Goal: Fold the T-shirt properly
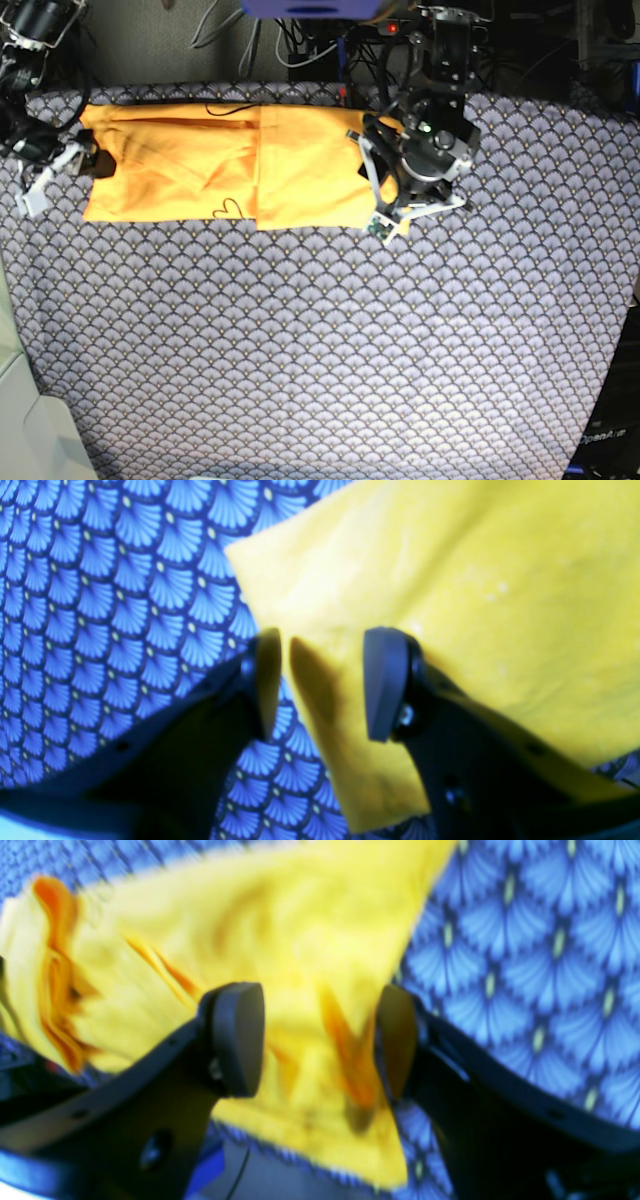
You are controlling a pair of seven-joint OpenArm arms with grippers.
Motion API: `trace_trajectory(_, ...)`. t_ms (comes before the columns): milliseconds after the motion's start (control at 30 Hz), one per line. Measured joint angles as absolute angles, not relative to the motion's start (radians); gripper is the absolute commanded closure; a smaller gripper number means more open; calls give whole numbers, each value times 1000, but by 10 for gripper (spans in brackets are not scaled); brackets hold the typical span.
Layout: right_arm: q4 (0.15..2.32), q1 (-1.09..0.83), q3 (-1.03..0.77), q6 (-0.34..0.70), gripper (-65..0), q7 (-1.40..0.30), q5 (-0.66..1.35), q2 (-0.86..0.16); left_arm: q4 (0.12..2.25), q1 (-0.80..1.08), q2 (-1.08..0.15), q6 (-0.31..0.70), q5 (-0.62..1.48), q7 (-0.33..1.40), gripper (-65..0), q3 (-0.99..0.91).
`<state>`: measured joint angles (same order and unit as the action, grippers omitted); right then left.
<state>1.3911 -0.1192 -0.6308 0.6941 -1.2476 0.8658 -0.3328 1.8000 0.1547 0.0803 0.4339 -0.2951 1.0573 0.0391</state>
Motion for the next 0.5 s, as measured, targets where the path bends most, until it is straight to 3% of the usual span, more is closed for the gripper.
trace_trajectory(500, 1355, -131, -629, 694, -377, -1225, 872, -329, 1801, 155, 80, 434, -295, 1057, -262, 39)
